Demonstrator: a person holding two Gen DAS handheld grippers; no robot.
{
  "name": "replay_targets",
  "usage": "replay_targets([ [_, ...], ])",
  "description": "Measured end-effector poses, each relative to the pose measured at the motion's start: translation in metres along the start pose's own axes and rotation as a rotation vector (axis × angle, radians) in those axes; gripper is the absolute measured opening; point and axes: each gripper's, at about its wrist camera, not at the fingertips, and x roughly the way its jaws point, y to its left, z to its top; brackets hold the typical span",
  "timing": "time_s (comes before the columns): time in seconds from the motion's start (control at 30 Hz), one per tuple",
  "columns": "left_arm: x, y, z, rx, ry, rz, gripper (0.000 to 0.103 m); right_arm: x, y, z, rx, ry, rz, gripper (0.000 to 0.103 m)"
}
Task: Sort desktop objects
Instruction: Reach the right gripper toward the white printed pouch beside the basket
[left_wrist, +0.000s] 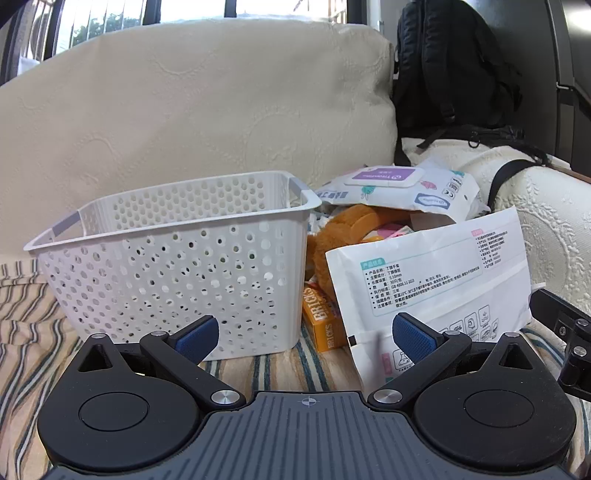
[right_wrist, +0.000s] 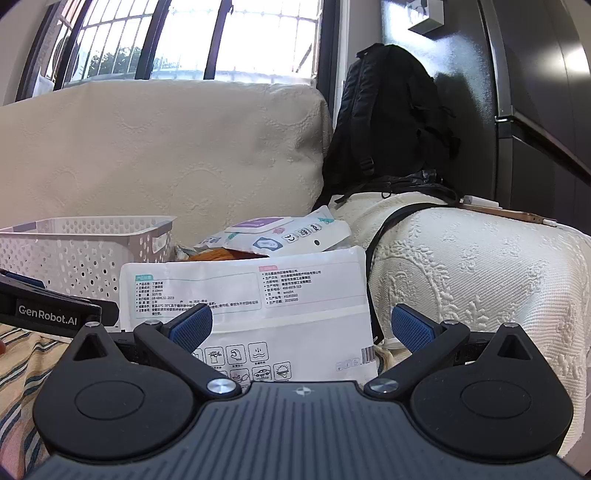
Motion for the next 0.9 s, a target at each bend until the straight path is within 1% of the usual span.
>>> replay_targets([
  [0.27, -0.002, 0.001, 0.0, -0.004, -0.003, 0.0, 0.103, 0.001, 0.0, 0.0, -0.005, 0.01, 0.006, 0.103],
  [0.67, -0.002, 0.004, -0.001, -0.009, -0.002, -0.003, 0.103, 0.009, 0.001, -0.001, 0.008, 0.045, -0.018, 0.103],
  [0.9, 0.0, 0.001, -0.004, -0.003, 0.005, -0.007, 0.103, 0.013, -0.002, -0.002, 0.002, 0.049, 0.003, 0.103],
])
